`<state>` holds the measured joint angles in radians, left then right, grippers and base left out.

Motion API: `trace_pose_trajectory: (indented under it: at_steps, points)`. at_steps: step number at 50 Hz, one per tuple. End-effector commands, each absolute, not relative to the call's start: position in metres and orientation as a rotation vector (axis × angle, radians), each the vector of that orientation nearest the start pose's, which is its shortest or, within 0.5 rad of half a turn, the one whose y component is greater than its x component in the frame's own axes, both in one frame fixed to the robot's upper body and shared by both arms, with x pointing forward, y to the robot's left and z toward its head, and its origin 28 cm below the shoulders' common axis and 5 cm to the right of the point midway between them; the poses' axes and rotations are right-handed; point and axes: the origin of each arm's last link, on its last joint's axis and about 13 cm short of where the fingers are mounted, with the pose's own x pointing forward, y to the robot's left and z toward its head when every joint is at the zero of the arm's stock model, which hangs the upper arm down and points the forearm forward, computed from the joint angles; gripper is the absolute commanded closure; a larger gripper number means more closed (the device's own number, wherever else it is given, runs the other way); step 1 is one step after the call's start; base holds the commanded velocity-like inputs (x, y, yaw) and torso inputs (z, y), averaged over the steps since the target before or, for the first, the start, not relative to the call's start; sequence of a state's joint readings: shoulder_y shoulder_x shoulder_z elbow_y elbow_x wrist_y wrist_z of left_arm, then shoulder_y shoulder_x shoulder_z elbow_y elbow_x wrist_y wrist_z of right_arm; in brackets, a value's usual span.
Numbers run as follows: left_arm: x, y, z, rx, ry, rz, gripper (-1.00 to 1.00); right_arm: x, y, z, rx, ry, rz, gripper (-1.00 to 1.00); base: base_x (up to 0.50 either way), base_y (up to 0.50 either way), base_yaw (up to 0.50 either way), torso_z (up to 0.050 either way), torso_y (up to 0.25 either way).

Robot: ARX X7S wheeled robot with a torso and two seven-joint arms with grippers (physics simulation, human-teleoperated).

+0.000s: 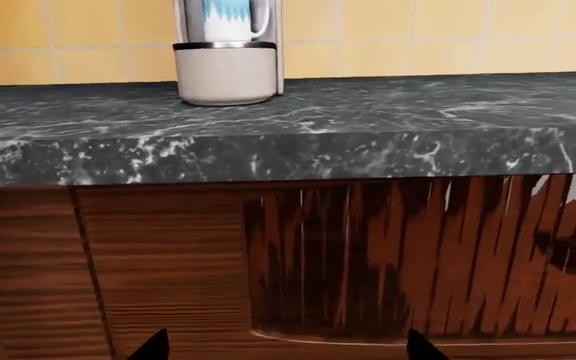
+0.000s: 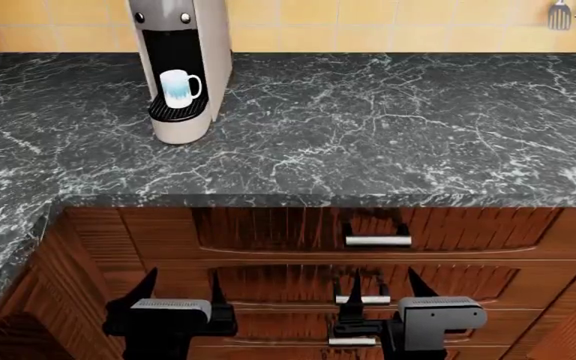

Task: Press the button on the coffee machine to serve coffee.

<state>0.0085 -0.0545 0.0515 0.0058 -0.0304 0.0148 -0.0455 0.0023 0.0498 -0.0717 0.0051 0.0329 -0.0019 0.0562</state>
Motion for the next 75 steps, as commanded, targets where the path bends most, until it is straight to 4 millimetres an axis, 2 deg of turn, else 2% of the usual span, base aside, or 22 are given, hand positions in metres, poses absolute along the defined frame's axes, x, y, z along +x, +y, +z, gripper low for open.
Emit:
trace_pose_trajectory:
  at_steps: [1, 39, 47, 48, 49, 58, 64, 65, 68, 70, 73, 75]
  points:
    - [0.207, 0.205, 0.019, 0.019, -0.06, -0.018, -1.0, 0.21, -0.094, 0.012, -0.022, 0.01, 0.012, -1.0, 0.0, 0.0, 0.0, 0.05, 0.0]
    - [0.206, 0.211, 0.017, 0.01, -0.054, -0.015, -1.0, 0.21, -0.094, 0.011, -0.039, 0.017, 0.005, -1.0, 0.0, 0.0, 0.0, 0.05, 0.0]
    - [0.208, 0.21, 0.016, -0.004, -0.022, -0.011, -1.0, 0.211, -0.094, 0.012, -0.041, 0.019, 0.006, -1.0, 0.0, 0.0, 0.0, 0.0, 0.0]
    - [0.212, 0.169, -0.028, 0.056, -0.017, -0.087, -1.0, 0.215, -0.068, -0.05, -0.102, 0.134, -0.017, -1.0, 0.0, 0.0, 0.0, 0.0, 0.0]
    - [0.207, 0.21, 0.017, -0.007, -0.027, -0.011, -1.0, 0.211, -0.094, 0.012, -0.041, 0.019, 0.006, -1.0, 0.0, 0.0, 0.0, 0.0, 0.0]
    - [0.204, 0.214, 0.019, 0.024, -0.044, -0.004, -1.0, 0.209, -0.096, 0.011, -0.07, 0.042, -0.014, -1.0, 0.0, 0.0, 0.0, 0.0, 0.0]
    - [0.204, 0.212, 0.023, -0.029, -0.021, -0.001, -1.0, 0.208, -0.097, 0.019, -0.072, 0.003, -0.017, -1.0, 0.0, 0.0, 0.0, 0.0, 0.0]
    - [0.204, 0.211, 0.028, 0.006, -0.046, -0.001, -1.0, 0.208, -0.097, 0.023, -0.091, -0.008, -0.027, -1.0, 0.0, 0.0, 0.0, 0.0, 0.0]
    - [0.204, 0.214, 0.039, -0.029, -0.042, 0.006, -1.0, 0.209, -0.099, 0.031, -0.083, -0.024, -0.029, -1.0, 0.0, 0.0, 0.0, 0.0, 0.0]
    - [0.204, 0.209, 0.05, -0.021, -0.011, -0.046, -1.0, 0.21, -0.1, 0.045, -0.091, -0.05, -0.028, -1.0, 0.0, 0.0, 0.0, 0.0, 0.0]
    - [0.207, 0.208, 0.084, -0.009, -0.063, -0.037, -1.0, 0.212, -0.103, 0.07, -0.142, -0.083, -0.025, -1.0, 0.0, 0.0, 0.0, 0.0, 0.0]
    - [0.209, 0.209, 0.099, 0.038, -0.083, -0.058, -1.0, 0.211, -0.104, 0.083, -0.148, -0.095, -0.021, -1.0, 0.0, 0.0, 0.0, 0.0, 0.0]
